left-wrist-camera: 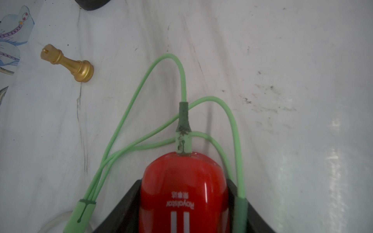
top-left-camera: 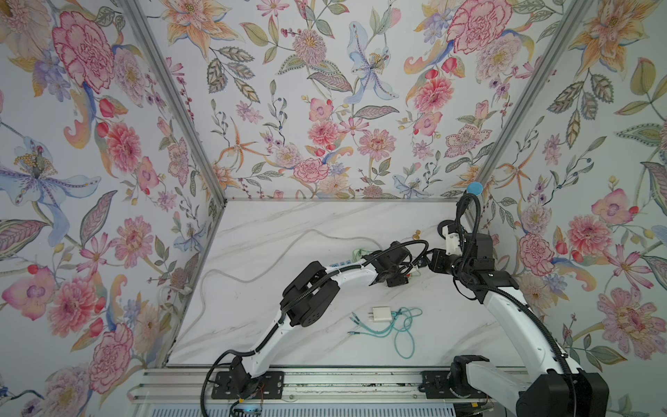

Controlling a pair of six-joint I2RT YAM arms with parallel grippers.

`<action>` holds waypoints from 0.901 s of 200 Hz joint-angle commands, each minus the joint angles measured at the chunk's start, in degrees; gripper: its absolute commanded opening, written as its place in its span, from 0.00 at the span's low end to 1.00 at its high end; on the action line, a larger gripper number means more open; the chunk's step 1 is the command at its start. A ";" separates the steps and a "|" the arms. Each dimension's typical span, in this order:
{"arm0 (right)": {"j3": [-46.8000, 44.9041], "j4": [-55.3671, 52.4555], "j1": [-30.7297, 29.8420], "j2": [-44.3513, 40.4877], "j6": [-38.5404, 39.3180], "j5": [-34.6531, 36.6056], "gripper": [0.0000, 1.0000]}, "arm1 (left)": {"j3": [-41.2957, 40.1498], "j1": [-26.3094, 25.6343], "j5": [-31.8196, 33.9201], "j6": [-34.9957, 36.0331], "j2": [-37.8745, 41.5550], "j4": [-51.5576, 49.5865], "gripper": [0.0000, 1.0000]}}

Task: Charge the electric shaver
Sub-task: Place the electric shaver at the center of the board.

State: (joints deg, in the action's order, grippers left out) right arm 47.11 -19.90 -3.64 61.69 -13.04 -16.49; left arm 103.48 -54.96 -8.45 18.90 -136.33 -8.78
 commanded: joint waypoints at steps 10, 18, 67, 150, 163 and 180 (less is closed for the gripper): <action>-2.23 -2.53 0.21 -3.92 -1.15 -1.52 0.43 | -5.28 0.42 -4.01 2.27 8.35 4.38 0.68; -2.57 -3.10 0.22 -4.71 -1.25 -1.40 0.44 | -6.05 0.43 -4.19 2.14 9.30 5.24 0.74; -2.38 -7.13 -0.03 -7.37 -1.09 -2.07 0.46 | -6.85 1.35 -5.20 2.24 12.73 5.49 0.82; -4.50 -14.64 -21.14 -3.34 -4.78 2.50 0.53 | -31.28 7.60 -0.50 -5.85 45.20 19.13 0.81; -5.29 -14.66 -24.79 -2.11 -7.29 3.87 0.54 | -35.71 8.22 2.63 -6.69 51.81 19.72 0.82; -6.36 -14.77 -28.73 -0.73 -9.11 4.81 0.55 | -40.29 8.95 7.59 -8.78 57.77 19.09 0.92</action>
State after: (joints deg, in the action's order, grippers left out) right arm 42.15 -31.31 -28.01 60.03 -17.50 -15.70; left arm 69.43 -46.39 -7.27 14.41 -85.30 6.87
